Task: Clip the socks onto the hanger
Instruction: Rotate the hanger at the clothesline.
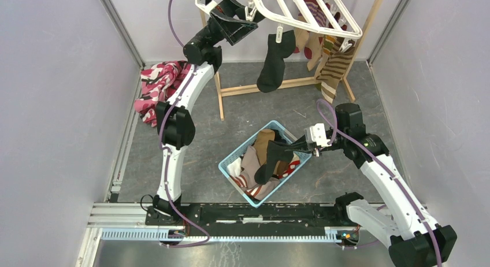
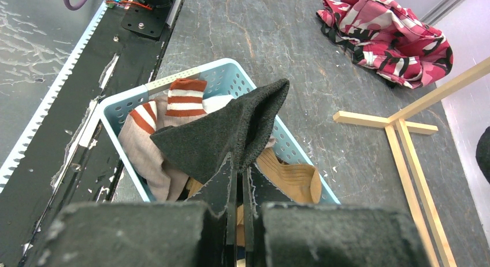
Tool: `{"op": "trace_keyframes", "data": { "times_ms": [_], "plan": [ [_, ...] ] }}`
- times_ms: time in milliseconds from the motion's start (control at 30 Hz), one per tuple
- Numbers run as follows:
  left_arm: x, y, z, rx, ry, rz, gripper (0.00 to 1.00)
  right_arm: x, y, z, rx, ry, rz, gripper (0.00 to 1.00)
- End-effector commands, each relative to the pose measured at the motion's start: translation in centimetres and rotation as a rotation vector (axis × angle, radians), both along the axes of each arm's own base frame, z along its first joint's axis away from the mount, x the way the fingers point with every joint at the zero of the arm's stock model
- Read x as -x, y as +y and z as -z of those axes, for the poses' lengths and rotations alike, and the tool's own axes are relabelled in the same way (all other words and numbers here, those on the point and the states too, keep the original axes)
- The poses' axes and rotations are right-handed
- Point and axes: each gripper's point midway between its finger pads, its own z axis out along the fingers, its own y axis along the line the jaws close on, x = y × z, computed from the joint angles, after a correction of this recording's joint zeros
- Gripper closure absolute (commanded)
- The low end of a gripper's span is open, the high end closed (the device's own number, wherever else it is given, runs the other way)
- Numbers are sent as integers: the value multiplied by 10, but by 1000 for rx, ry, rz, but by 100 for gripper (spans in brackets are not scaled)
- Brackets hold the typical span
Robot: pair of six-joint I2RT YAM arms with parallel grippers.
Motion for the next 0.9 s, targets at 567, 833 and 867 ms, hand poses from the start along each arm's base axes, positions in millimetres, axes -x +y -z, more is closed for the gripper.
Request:
{"op": "trace_keyframes", "data": {
  "times_ms": [567,833,867],
  "plan": [
    [-27,-8,9,-66,59,-91,24,0,1,-17,-27,-46,-20,100],
    [-25,-4,2,-87,32,-227,20,1,1,-16,-23,-43,-24,100],
    [-24,-3,2,-86,26,-229,19,1,1,-16,-23,-44,-24,100]
  ]
}}
